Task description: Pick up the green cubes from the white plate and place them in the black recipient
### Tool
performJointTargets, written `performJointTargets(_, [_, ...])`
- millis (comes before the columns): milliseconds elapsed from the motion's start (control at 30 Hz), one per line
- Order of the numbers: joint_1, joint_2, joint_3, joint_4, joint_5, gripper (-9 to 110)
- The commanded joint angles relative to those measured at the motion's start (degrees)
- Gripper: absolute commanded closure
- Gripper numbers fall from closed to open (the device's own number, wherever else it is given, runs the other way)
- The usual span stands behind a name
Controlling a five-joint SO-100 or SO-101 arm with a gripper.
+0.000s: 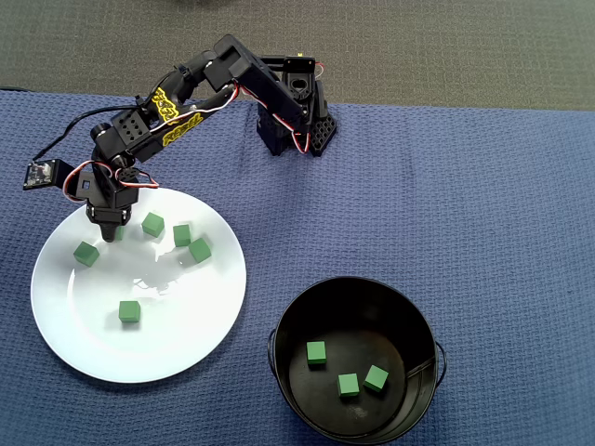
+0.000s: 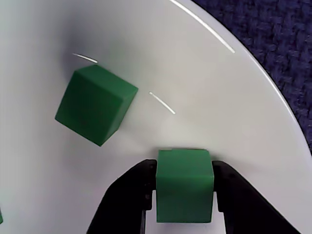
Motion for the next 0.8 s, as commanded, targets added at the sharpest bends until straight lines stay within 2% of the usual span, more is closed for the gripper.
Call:
performJointTargets(0, [-1.4,9.8,-3.0,4.2,2.3,101])
performJointTargets(333, [-11.0,31.2,-0.9,14.5,14.5,101])
performJointTargets(533, [-25.0,39.8,-5.9,25.5,26.8,102])
performJointTargets(767, [-43.8,36.9,-18.0,31.6,39.5,102])
